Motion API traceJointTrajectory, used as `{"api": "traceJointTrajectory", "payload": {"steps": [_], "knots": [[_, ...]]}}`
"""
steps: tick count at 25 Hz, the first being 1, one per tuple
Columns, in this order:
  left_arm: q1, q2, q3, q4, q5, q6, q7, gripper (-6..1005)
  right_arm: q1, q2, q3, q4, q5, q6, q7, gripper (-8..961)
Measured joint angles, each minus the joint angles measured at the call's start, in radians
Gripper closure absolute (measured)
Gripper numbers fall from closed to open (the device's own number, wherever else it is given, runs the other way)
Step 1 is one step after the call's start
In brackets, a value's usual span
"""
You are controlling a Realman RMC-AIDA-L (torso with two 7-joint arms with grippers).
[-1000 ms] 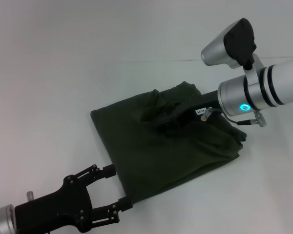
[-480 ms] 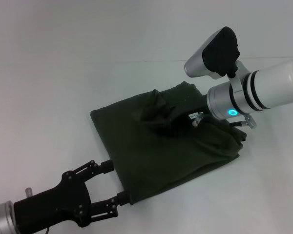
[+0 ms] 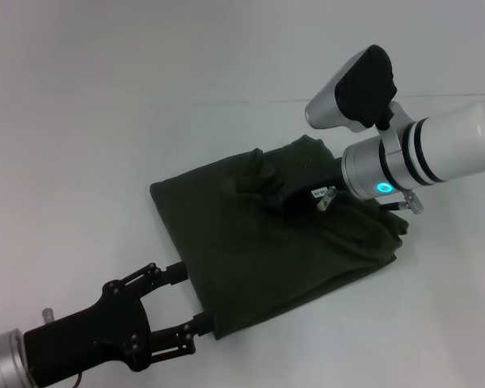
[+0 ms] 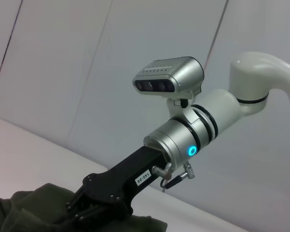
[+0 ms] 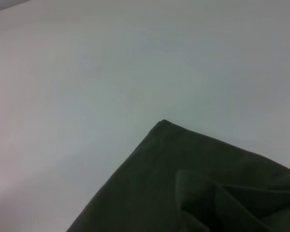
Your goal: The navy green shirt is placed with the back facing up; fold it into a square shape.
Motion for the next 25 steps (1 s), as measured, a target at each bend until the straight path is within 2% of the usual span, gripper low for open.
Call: {"api": "traceJointTrajectory", "payload": {"steps": [3, 10, 14, 25], "knots": [[0.000, 0.000, 0.000, 0.000, 0.000, -0.004, 0.000, 91, -0.001, -0.001, 0.000, 0.008, 0.010, -0.001, -0.007, 861], [0.000, 0.000, 0.001, 0.000, 0.000, -0.004, 0.000, 91, -0.023, -0.007, 0.006, 0.008, 0.106, -0.017, -0.063, 943], [0.000, 0.000, 0.001, 0.000, 0.000, -0.004, 0.000, 92, -0.053, -0.008, 0.044, -0.005, 0.133, -0.018, -0.070, 934], [0.000, 0.000, 0.001, -0.002, -0.002, -0.003, -0.003, 92, -0.123, -0.015, 0.282, -0.014, 0.157, -0.010, -0.071, 910]]}}
